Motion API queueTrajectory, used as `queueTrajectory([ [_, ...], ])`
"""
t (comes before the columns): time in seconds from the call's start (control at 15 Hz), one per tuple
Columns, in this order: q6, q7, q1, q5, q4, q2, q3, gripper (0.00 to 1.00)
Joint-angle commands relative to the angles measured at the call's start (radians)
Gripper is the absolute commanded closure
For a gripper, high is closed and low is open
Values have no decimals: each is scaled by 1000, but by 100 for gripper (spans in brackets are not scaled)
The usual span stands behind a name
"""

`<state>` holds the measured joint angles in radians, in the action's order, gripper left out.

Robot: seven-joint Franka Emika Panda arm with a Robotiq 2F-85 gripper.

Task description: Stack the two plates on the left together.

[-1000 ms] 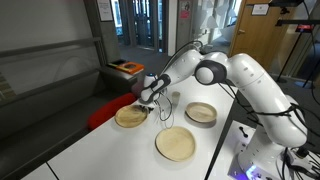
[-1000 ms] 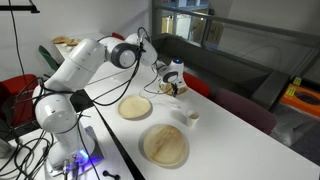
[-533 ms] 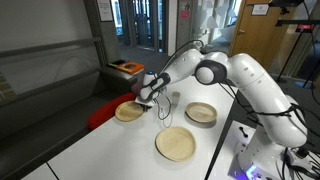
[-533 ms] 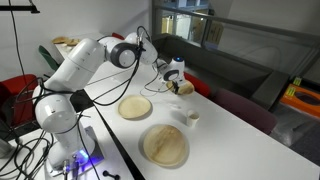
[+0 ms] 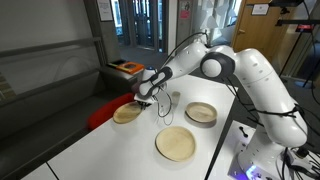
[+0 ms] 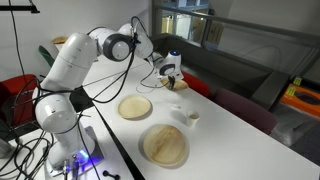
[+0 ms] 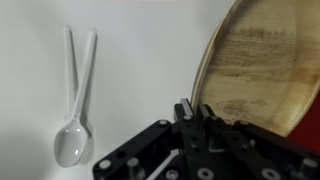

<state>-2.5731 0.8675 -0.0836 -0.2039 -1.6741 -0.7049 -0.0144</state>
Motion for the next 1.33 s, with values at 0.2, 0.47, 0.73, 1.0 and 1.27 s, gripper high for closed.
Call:
queueTrajectory([
  [0.2, 186, -307, 15, 39, -340, 358, 8, 98],
  [0.47, 295, -443, 27, 59, -444, 536, -11, 98],
  [0.73, 358, -529, 38, 22, -485, 645, 1, 98],
  [1.0, 485, -596, 34, 32, -514, 695, 14, 98],
  [1.27, 574, -655, 38, 81, -580, 777, 15, 98],
])
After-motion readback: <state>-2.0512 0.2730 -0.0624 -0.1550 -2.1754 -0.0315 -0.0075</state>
